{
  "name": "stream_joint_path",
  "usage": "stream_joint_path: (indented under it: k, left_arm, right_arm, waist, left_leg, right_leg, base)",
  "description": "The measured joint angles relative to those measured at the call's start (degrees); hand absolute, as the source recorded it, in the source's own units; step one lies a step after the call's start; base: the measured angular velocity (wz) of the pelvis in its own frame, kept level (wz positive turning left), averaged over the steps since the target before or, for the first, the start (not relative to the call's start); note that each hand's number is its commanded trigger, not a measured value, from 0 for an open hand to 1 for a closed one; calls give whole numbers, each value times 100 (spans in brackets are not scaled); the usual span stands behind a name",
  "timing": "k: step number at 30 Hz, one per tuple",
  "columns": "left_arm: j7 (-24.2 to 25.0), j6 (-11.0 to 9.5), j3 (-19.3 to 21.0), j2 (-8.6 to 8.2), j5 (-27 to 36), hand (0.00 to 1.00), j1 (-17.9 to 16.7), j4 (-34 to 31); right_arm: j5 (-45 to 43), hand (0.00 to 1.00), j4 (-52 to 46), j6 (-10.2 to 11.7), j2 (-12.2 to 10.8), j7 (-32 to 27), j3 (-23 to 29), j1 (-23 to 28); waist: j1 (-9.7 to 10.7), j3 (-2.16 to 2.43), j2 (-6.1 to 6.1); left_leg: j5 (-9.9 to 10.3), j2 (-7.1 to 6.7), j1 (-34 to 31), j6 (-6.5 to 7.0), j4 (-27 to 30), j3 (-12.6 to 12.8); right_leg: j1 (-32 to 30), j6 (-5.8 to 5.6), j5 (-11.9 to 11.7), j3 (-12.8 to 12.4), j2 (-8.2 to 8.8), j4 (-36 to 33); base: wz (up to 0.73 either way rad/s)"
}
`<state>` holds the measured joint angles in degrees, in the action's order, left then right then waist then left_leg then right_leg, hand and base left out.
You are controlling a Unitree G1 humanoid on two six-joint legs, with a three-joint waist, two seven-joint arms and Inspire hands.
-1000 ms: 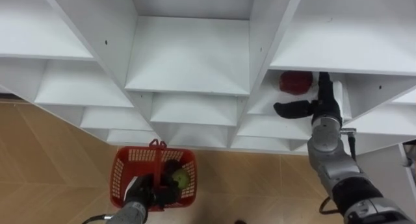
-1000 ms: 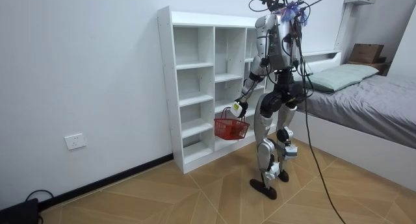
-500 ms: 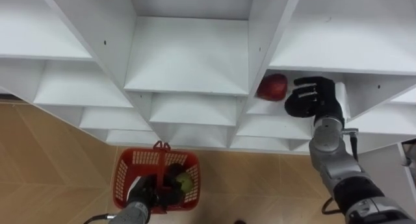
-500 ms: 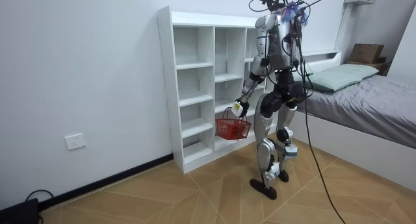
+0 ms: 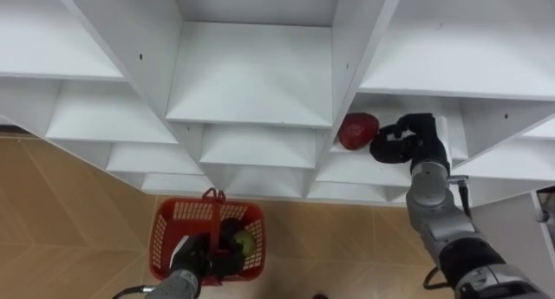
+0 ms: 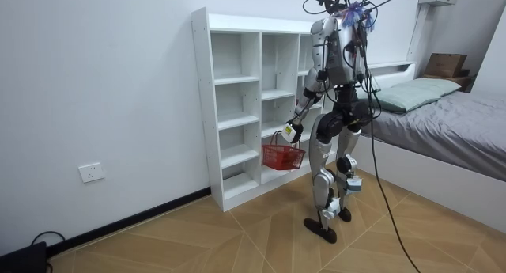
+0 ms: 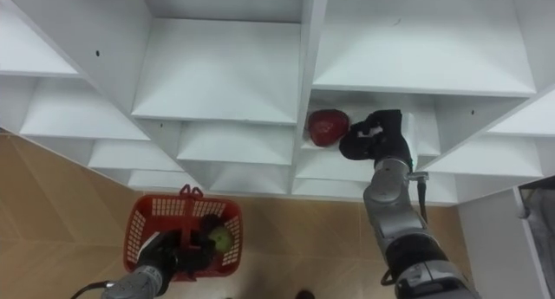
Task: Collect fruits from the closet
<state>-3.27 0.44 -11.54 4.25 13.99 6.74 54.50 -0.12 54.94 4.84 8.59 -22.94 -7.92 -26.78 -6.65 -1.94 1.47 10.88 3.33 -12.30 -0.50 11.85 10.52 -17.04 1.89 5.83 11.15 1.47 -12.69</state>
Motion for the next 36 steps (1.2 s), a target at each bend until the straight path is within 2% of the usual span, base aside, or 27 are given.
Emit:
stream_joint_path:
  k: [2, 4, 5, 6, 36]
  left_arm:
    - [2, 0, 0, 0, 0, 100, 0, 0]
    - [2, 0, 0, 0, -1, 100, 0, 1]
    - [2, 0, 0, 0, 0, 100, 0, 1]
    - [2, 0, 0, 0, 0, 100, 1, 1]
    - [-1, -1, 5, 0, -1, 100, -4, 64]
  right_arm:
    - [0, 100, 0, 0, 0, 0, 0, 0]
    - [0, 18, 3, 0, 0, 0, 0, 0]
    - [0, 6, 3, 0, 0, 0, 0, 0]
    - [0, 0, 3, 0, 0, 0, 0, -1]
    - [-18, 0, 18, 1, -3, 1, -1, 1]
  waist:
    - [0, 1, -1]
    - [0, 6, -1]
    - [0, 8, 0]
    - [0, 9, 0]
    - [-4, 17, -2]
  left_leg:
    - [-1, 0, 0, 0, 1, 0]
    - [-1, 0, 4, 1, 1, -2]
    - [-1, 0, 3, 1, 1, -2]
    - [-1, 0, 3, 1, 1, -2]
    - [-26, -1, 89, 5, 94, -2]
  right_leg:
    - [0, 0, -1, 0, 0, 0]
    - [4, 0, -2, 0, 0, 0]
    - [3, 1, -2, -1, 0, 0]
    - [2, 1, -2, -1, 0, 0]
    - [117, 17, -30, 20, 27, -50]
  base:
    - [0]
    - [0]
    - [0]
    - [0]
    - [0]
